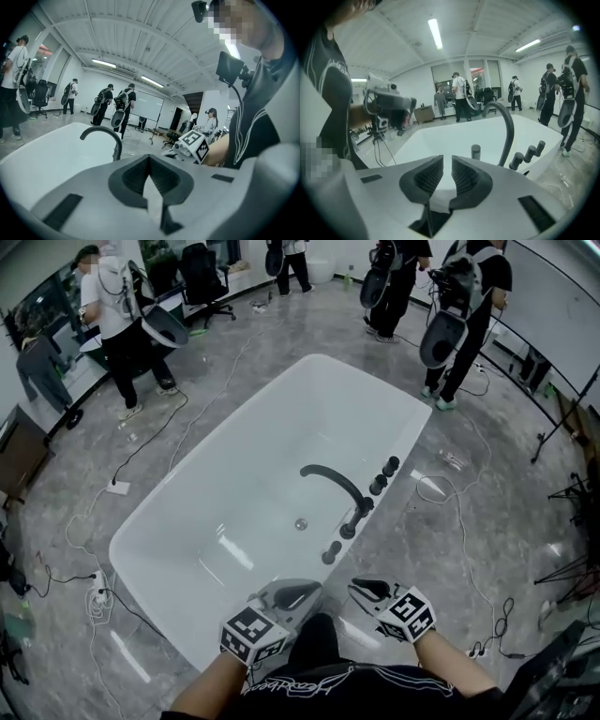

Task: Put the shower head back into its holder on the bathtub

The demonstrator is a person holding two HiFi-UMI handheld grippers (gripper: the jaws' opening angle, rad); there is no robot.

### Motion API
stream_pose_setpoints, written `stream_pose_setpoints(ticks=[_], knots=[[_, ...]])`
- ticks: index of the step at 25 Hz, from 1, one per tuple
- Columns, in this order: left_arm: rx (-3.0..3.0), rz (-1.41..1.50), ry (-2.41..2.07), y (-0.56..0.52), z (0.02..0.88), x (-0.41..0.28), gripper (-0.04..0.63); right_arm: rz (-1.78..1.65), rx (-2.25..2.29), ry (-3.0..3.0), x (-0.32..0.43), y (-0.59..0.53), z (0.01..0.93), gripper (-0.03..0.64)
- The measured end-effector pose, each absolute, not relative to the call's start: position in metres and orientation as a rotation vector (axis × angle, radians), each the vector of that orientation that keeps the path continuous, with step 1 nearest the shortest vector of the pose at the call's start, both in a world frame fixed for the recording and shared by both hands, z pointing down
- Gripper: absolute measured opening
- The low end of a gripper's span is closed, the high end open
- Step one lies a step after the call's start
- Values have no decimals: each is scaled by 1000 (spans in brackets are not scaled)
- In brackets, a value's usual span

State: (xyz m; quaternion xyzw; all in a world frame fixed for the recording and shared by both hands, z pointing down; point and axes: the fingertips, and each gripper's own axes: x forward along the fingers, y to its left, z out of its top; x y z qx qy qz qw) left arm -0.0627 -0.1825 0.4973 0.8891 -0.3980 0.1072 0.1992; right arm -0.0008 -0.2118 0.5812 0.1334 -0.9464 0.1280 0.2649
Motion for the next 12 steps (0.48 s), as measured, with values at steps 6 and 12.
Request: stream_pose_setpoints(ticks=[6, 12], knots=[[2543, 266, -1073, -124, 456, -18, 3, 358, 290, -2778, 23, -139, 468, 34], [2603, 246, -1096, -83, 416, 14, 3, 353, 305, -2849, 53, -100, 415, 25]])
